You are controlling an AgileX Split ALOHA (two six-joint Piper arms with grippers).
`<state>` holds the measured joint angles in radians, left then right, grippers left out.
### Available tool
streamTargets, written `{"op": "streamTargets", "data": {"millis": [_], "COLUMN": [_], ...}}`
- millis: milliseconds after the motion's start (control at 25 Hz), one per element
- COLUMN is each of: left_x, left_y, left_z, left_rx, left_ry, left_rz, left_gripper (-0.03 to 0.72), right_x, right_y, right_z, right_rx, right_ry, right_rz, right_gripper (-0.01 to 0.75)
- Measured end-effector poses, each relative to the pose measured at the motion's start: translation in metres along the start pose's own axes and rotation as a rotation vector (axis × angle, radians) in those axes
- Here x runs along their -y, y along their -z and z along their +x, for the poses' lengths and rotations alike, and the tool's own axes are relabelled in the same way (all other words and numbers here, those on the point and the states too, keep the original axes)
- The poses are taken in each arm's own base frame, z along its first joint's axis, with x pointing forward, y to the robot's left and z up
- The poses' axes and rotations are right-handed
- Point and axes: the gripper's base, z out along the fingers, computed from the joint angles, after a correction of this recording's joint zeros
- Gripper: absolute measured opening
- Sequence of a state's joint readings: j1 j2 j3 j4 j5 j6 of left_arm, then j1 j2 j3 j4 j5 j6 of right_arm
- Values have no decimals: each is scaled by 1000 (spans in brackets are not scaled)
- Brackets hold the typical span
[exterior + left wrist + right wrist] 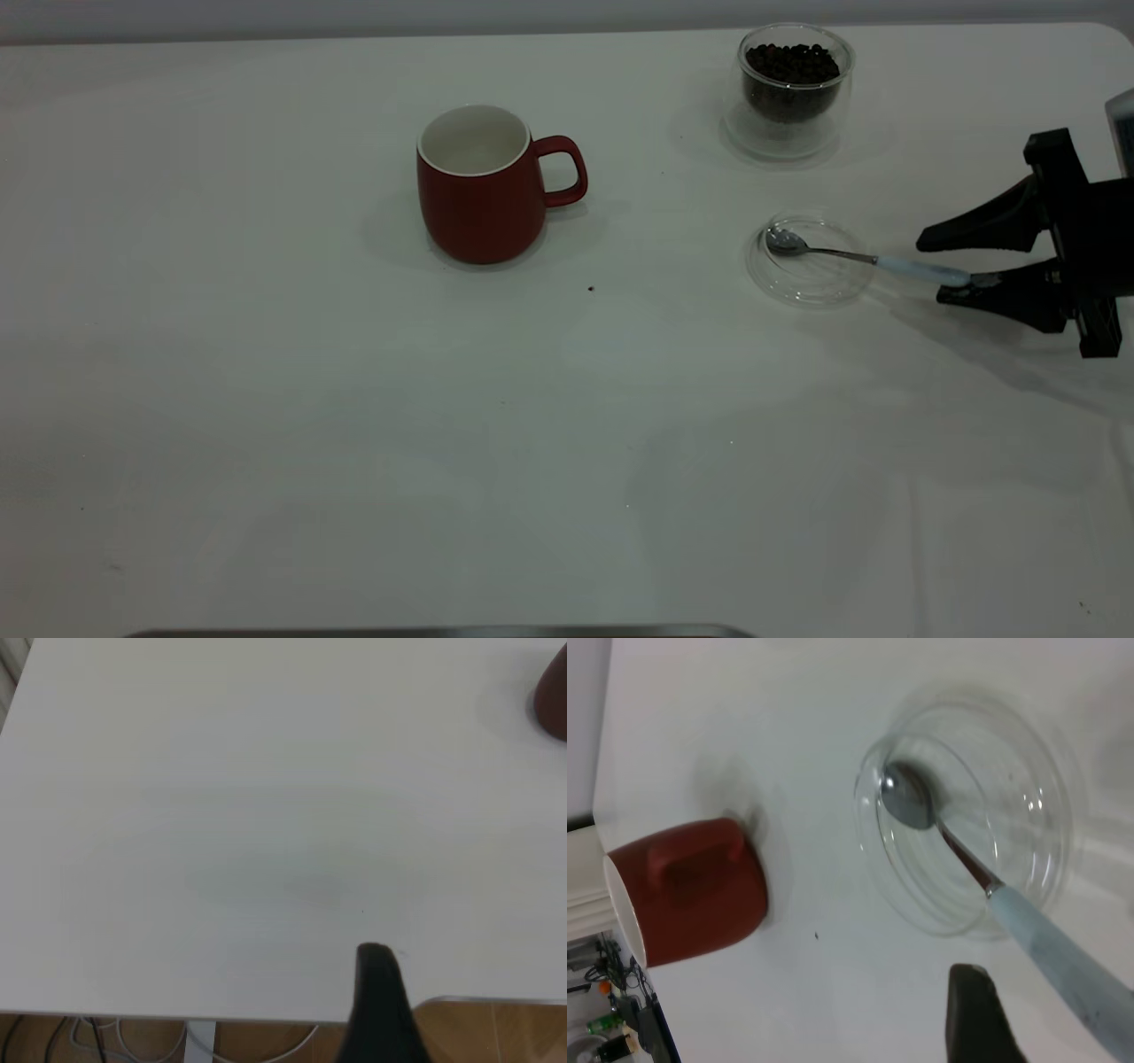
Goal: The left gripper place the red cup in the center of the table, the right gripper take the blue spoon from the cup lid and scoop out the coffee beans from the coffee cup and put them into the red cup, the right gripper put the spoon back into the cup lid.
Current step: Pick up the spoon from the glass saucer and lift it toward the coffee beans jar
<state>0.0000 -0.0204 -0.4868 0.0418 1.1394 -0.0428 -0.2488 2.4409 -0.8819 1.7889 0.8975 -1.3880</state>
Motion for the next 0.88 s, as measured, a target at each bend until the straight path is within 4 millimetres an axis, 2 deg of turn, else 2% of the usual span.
{"op": "streamTargets", "data": {"millis": [400,520,760,880], "left_x": [0,0,0,0], "left_y": [0,0,0,0], "left_z": [0,0,0,0], "left_rx": [0,0,0,0], "left_ry": [0,0,0,0], "left_rz": [0,0,0,0], "left_gripper": [586,586,586,586], "right_x": [-5,-5,-4,-5], "right_y": [-1,-1,-2,-2], "right_z": [-14,-14,-14,-14], "right_rx": [29,29,28,25], "right_ry": [14,11,9,16], "right_rz": [-2,-1,2,-12], "right_gripper": [424,366,172,123]}}
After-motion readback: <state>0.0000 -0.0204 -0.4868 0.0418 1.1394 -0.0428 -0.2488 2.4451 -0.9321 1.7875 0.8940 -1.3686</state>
